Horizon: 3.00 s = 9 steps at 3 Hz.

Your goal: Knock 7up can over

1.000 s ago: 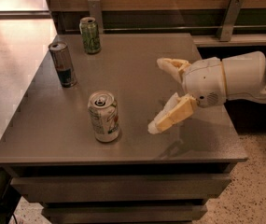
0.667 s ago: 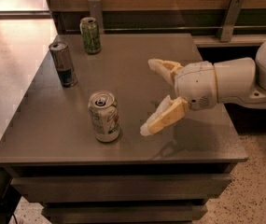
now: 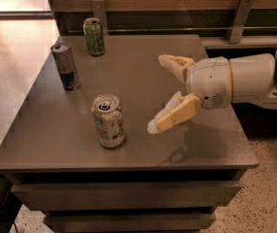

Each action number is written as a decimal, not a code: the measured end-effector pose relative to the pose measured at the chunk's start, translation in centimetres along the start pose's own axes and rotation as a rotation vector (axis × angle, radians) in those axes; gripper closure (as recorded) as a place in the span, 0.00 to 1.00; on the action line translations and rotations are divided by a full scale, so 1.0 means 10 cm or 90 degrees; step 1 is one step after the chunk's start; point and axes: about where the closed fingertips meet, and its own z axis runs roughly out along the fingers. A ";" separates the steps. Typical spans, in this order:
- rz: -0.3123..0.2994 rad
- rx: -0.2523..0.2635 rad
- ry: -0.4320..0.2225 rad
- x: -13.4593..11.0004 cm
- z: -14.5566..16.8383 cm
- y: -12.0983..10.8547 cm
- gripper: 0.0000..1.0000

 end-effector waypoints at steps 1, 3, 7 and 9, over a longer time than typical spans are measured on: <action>0.034 0.017 -0.021 -0.06 0.05 -0.05 0.00; 0.064 0.028 -0.084 0.03 0.29 0.00 0.00; 0.047 -0.026 -0.130 0.23 0.89 0.31 0.16; 0.038 -0.042 -0.141 0.29 0.99 0.34 0.63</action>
Offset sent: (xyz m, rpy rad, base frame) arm 0.0145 0.0193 -0.0133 0.2015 0.0830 -0.0860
